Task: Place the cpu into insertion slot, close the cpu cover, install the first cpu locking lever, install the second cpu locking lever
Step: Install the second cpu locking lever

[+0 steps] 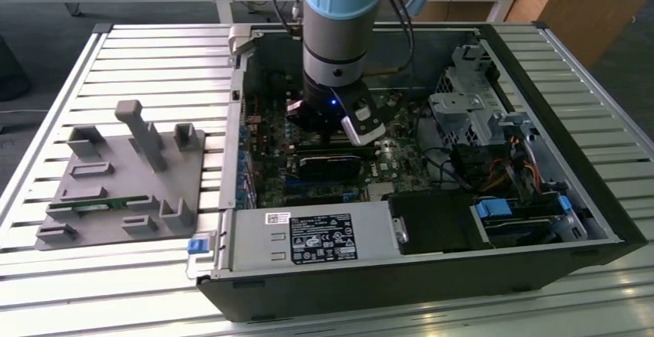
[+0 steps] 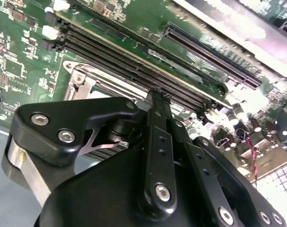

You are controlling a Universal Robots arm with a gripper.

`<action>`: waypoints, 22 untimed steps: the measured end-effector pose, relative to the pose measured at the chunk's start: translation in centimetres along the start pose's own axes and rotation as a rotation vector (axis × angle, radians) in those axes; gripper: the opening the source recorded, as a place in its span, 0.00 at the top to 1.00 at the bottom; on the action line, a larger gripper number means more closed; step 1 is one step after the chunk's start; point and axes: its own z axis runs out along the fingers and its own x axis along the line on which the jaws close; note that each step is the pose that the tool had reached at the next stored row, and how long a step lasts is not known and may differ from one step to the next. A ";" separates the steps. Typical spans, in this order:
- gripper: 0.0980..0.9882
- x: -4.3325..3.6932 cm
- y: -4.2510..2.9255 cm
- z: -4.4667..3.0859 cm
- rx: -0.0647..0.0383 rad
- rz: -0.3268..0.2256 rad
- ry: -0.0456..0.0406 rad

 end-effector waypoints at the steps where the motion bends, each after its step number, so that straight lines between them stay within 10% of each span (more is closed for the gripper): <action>1: 0.99 0.06 -0.07 -0.01 -0.002 0.000 0.0001; 18: 0.99 0.56 -0.50 0.82 -0.031 0.000 0.0033; 22: 0.99 0.54 -1.01 0.81 -0.061 0.001 0.0047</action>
